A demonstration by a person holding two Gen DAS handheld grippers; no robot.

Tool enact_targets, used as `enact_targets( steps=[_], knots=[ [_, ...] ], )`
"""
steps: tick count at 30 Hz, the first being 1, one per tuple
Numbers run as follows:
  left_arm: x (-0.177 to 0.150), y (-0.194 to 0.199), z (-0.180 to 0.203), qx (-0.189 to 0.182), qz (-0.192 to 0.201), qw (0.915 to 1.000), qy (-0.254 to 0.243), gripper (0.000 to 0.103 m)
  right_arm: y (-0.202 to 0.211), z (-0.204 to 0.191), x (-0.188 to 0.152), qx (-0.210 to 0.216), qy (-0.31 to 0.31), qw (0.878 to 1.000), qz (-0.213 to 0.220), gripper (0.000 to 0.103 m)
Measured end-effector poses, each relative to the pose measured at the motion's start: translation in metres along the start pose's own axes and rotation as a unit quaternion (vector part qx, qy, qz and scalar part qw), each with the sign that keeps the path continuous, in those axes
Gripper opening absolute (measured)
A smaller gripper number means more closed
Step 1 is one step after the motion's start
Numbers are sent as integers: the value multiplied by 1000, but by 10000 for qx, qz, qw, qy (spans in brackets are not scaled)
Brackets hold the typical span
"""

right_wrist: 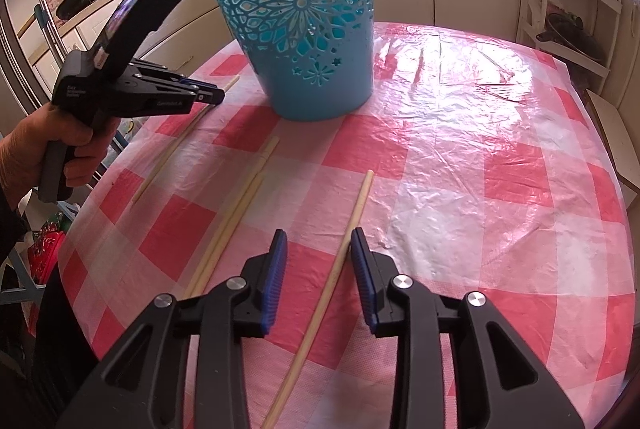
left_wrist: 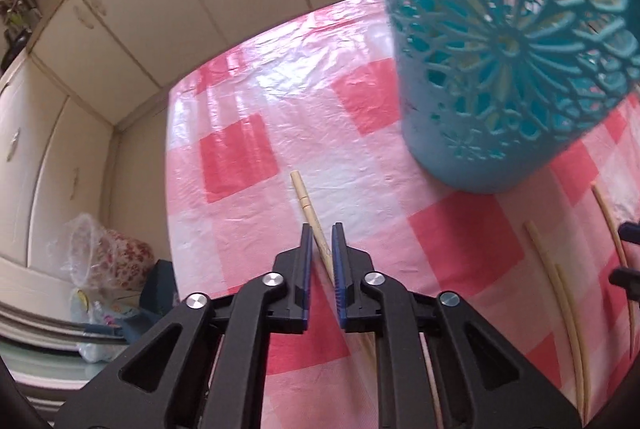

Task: Organize utensils
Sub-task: 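Lift the stick with the left gripper over the basket and open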

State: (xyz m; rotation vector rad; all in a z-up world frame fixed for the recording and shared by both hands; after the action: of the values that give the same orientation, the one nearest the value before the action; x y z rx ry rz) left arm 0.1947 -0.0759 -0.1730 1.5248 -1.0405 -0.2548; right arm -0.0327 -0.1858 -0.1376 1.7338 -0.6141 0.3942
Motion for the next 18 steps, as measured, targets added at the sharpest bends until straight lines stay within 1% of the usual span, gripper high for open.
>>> enact_targets(
  steps=[2, 4, 5, 8, 11, 14, 16, 18],
  knots=[
    [2, -2, -2, 71, -40, 9997, 218, 15, 0, 1, 0, 11, -7, 10000, -2, 34],
    [4, -6, -4, 162, -84, 9995, 273, 14, 0, 0, 0, 19, -11, 10000, -2, 34],
    [6, -7, -4, 201, -122, 9993, 279, 6, 0, 1, 0, 24, -15, 10000, -2, 34],
    [4, -4, -1, 345, -210, 9988, 261, 4, 1, 1, 0, 38, -25, 10000, 0, 34],
    [-5, 7, -4, 323, -173, 9979, 530, 4, 1, 1, 0, 44, -30, 10000, 3, 34],
    [-13, 41, -19, 175, 163, 9944, 1030, 4, 1, 1, 0, 36, -24, 10000, 2, 34],
    [-9, 78, -34, -49, 635, 9880, 1409, 4, 1, 1, 0, 17, -8, 10000, 4, 34],
    [3, 125, -46, -301, 1275, 9769, 1690, 4, 0, 0, 1, -6, 11, 10000, 6, 34]
  ],
)
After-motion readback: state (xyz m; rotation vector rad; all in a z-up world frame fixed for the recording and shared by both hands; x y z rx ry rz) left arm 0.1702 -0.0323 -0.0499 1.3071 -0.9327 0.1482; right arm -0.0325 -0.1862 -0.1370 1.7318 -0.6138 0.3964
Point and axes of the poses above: each gripper's, at about its wrist camera, not at the fingertips, and y roughly against the way its jaws point, z to its right, x to its top, the point moved 6 cm from there along -y, roughly the way its jaws point, and after that the axes turned 5 degrees about -y, right-handed, at the moved point
